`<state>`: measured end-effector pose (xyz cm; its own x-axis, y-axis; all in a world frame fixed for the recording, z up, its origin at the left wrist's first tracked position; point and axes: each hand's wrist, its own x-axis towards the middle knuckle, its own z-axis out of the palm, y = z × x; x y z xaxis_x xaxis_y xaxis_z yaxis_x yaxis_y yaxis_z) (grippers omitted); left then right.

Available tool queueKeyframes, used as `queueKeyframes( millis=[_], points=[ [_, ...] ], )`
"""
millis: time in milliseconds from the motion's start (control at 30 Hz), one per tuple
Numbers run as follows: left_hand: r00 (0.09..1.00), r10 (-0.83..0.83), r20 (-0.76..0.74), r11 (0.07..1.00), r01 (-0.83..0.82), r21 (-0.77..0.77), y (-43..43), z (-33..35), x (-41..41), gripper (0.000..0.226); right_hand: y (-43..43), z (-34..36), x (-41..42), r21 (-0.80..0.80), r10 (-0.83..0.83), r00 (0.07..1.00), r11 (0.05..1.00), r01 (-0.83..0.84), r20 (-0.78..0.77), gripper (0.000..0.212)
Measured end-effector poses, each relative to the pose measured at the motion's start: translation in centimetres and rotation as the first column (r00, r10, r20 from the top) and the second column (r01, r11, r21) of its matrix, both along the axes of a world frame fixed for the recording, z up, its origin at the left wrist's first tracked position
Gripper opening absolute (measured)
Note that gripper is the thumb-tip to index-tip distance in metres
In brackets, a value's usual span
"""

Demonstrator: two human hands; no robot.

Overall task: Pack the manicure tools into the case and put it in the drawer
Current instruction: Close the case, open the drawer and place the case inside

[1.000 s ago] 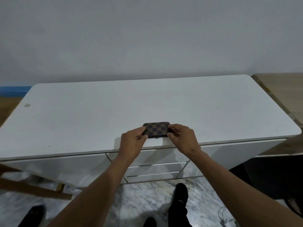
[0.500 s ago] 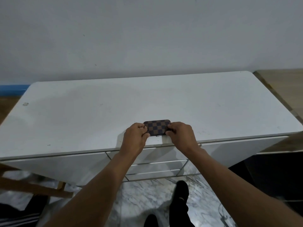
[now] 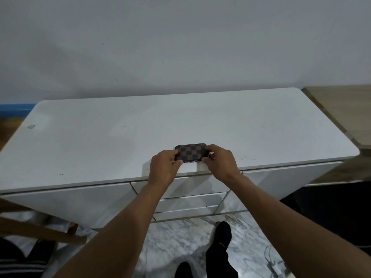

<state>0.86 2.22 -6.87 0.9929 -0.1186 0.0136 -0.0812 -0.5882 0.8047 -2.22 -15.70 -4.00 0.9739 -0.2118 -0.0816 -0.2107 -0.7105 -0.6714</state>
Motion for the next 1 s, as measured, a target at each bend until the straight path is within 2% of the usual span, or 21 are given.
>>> queueKeyframes(
  millis=[100, 233, 300, 433, 533, 700, 867, 1000],
  points=[
    [0.997, -0.071, 0.033, 0.997, 0.071, 0.004, 0.3, -0.1, -1.3, 0.046, 0.1, 0.1, -1.1, -0.024, 0.047, 0.999, 0.999, -0.047, -0.016, 0.037],
    [0.980, -0.170, 0.103, 0.980, 0.158, 0.119, 0.6, -1.0, -4.4, 0.053, 0.4, -0.7, -3.5, -0.115, 0.119, 0.993, 0.986, -0.116, 0.013, 0.042],
    [0.962, -0.207, 0.180, 0.967, 0.173, 0.186, 1.1, -1.6, -5.9, 0.053, 0.4, -1.3, -5.0, -0.175, 0.125, 0.992, 0.978, -0.117, 0.032, 0.046],
    [0.908, -0.252, 0.335, 0.944, 0.155, 0.290, 2.3, -3.1, -8.7, 0.046, 0.5, -3.0, -8.3, -0.312, 0.203, 0.975, 0.935, -0.167, 0.087, 0.040],
    [0.942, -0.229, 0.245, 0.927, 0.134, 0.351, 2.7, -4.2, -10.2, 0.048, 0.4, -4.3, -9.6, -0.352, 0.246, 0.969, 0.905, -0.239, -0.026, 0.044],
    [0.968, -0.238, 0.074, 0.862, 0.176, 0.476, 3.5, -5.5, -10.0, 0.070, 0.8, -5.3, -8.9, -0.328, 0.201, 0.972, 0.916, -0.230, -0.122, 0.055],
    [0.972, -0.227, 0.063, 0.799, 0.149, 0.582, 4.2, -6.8, -8.1, 0.071, 1.4, -6.6, -6.9, -0.350, 0.216, 0.971, 0.906, -0.237, -0.098, 0.064],
    [0.976, -0.205, 0.076, 0.775, 0.114, 0.622, 4.3, -7.4, -7.5, 0.070, 2.1, -8.2, -6.6, -0.408, 0.151, 0.982, 0.894, -0.183, -0.110, 0.066]
  ],
)
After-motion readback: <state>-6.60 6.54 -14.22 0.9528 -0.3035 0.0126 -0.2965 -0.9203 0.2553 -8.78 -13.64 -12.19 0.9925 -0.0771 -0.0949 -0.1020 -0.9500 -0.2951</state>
